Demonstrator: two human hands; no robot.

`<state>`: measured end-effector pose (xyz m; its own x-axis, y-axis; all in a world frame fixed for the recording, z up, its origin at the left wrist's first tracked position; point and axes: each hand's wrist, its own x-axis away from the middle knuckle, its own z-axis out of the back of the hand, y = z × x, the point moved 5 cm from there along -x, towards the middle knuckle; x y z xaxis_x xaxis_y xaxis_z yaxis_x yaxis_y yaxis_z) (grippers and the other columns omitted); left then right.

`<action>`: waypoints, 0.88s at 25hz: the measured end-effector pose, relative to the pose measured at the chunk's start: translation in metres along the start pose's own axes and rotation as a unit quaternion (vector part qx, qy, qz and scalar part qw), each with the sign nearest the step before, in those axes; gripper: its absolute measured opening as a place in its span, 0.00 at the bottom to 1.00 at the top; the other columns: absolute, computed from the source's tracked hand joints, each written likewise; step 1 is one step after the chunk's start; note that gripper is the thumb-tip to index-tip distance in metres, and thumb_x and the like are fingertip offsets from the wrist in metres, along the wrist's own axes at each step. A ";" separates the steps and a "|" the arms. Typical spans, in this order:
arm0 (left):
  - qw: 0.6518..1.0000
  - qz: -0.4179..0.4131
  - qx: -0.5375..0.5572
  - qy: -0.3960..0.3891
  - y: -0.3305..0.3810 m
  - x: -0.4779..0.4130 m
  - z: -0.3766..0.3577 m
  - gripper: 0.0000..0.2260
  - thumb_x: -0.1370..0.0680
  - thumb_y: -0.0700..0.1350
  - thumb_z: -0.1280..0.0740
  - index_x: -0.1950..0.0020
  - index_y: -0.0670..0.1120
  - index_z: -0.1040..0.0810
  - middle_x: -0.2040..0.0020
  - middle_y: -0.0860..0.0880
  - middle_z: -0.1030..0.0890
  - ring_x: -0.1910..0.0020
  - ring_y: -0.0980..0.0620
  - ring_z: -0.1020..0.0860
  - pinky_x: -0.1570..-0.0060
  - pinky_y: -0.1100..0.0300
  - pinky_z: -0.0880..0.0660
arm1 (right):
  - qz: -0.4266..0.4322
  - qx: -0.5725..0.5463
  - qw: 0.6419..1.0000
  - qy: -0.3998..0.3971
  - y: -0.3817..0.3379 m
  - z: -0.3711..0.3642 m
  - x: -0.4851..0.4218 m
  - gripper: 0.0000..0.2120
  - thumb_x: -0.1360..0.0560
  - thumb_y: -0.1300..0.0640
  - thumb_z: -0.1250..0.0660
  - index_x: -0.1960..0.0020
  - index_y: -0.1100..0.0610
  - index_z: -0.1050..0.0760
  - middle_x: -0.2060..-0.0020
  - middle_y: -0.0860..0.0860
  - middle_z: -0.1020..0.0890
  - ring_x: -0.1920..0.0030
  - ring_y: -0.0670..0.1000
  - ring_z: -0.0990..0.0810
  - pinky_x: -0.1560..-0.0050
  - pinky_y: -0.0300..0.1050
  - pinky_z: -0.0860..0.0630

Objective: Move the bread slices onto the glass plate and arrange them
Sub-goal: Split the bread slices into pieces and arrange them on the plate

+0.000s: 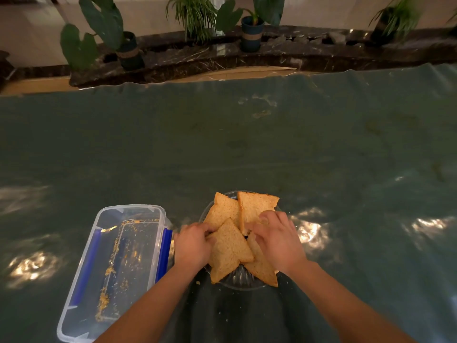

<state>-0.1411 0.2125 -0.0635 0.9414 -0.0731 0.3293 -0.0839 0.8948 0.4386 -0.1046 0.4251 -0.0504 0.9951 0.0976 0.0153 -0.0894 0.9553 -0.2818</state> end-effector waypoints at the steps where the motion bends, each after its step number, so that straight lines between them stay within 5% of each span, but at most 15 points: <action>1: 1.000 0.003 0.018 -0.003 -0.002 0.000 -0.001 0.11 0.24 0.49 0.30 0.43 0.59 0.19 0.44 0.58 0.18 0.41 0.54 0.23 0.34 0.45 0.29 | 0.002 0.010 1.000 -0.004 -0.003 -0.001 -0.002 0.16 0.27 0.53 0.32 0.43 0.37 0.24 0.44 0.49 0.24 0.40 0.55 0.29 0.42 0.52 0.28; 10: 0.994 -0.010 0.105 0.002 0.002 0.003 0.005 0.10 0.24 0.46 0.29 0.44 0.55 0.17 0.44 0.55 0.18 0.45 0.56 0.21 0.37 0.50 0.25 | -0.010 0.000 1.000 -0.010 0.007 -0.001 -0.001 0.18 0.24 0.53 0.34 0.38 0.36 0.26 0.39 0.49 0.25 0.37 0.57 0.30 0.40 0.55 0.29; 15: 0.994 -0.019 0.106 0.019 0.002 0.003 0.005 0.10 0.24 0.45 0.29 0.44 0.54 0.17 0.45 0.54 0.18 0.46 0.56 0.22 0.38 0.53 0.24 | -0.076 -0.044 0.996 0.013 0.036 -0.001 0.010 0.12 0.23 0.50 0.34 0.41 0.48 0.22 0.51 0.47 0.19 0.47 0.54 0.26 0.47 0.51 0.26; 22: 0.996 -0.008 0.068 0.057 0.004 0.011 0.005 0.12 0.25 0.48 0.31 0.41 0.57 0.20 0.43 0.55 0.21 0.42 0.54 0.24 0.37 0.46 0.26 | -0.121 -0.098 0.988 0.019 0.046 0.000 0.020 0.11 0.25 0.53 0.32 0.43 0.50 0.21 0.53 0.46 0.17 0.47 0.52 0.26 0.45 0.50 0.27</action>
<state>-0.1330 0.2135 -0.0540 0.9734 -0.0295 0.2271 -0.1045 0.8253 0.5550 -0.0886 0.4708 -0.0629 0.9875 -0.1416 0.0694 0.1576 0.8770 -0.4538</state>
